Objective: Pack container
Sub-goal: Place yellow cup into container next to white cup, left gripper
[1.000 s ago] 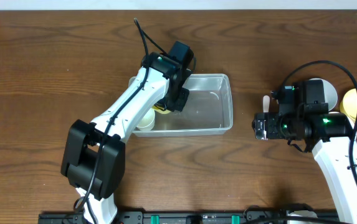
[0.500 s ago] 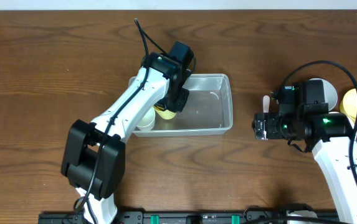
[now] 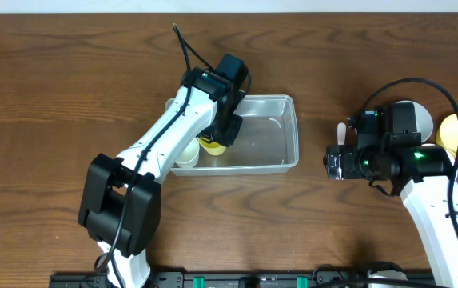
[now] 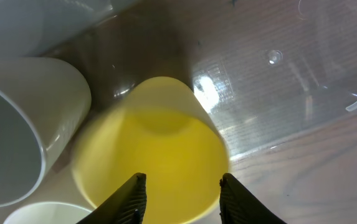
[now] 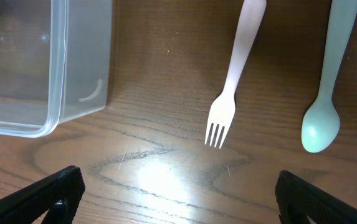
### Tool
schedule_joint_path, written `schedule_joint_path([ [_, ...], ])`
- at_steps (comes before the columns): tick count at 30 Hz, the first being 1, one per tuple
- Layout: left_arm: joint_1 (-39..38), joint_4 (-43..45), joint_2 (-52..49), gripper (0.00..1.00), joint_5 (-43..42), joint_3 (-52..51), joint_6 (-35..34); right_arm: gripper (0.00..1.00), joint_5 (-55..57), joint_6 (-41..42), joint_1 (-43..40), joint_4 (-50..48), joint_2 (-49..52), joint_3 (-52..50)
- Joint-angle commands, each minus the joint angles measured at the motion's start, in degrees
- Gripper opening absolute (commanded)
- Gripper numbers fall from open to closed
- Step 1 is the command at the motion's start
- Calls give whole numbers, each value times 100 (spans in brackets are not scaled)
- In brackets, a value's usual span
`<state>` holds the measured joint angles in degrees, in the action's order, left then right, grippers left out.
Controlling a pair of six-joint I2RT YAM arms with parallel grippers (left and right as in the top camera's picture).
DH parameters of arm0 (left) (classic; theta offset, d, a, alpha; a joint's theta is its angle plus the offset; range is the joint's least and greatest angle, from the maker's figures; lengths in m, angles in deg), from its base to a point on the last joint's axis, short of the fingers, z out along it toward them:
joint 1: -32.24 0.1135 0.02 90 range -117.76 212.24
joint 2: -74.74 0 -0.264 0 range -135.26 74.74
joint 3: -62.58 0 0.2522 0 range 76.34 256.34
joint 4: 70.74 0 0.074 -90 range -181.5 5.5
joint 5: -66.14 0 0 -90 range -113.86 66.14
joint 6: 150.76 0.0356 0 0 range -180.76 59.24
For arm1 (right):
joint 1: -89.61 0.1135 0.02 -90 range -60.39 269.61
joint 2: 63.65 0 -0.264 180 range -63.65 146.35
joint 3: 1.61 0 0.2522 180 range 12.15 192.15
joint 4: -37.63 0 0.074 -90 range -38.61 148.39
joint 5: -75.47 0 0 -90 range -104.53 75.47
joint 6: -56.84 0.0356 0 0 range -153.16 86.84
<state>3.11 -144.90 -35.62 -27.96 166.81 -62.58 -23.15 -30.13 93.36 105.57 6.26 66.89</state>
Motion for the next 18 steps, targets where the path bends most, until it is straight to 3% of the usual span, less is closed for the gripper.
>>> schedule_joint_path([
  [1,28,-42,-87,41,59,48,9,99,-63,79,-37,7,20,81],
  [11,28,-79,28,47,66,72,11,99,-61,79,-37,2,17,81],
  [18,28,-170,833,57,522,330,9,99,-114,348,-37,-111,15,83],
])
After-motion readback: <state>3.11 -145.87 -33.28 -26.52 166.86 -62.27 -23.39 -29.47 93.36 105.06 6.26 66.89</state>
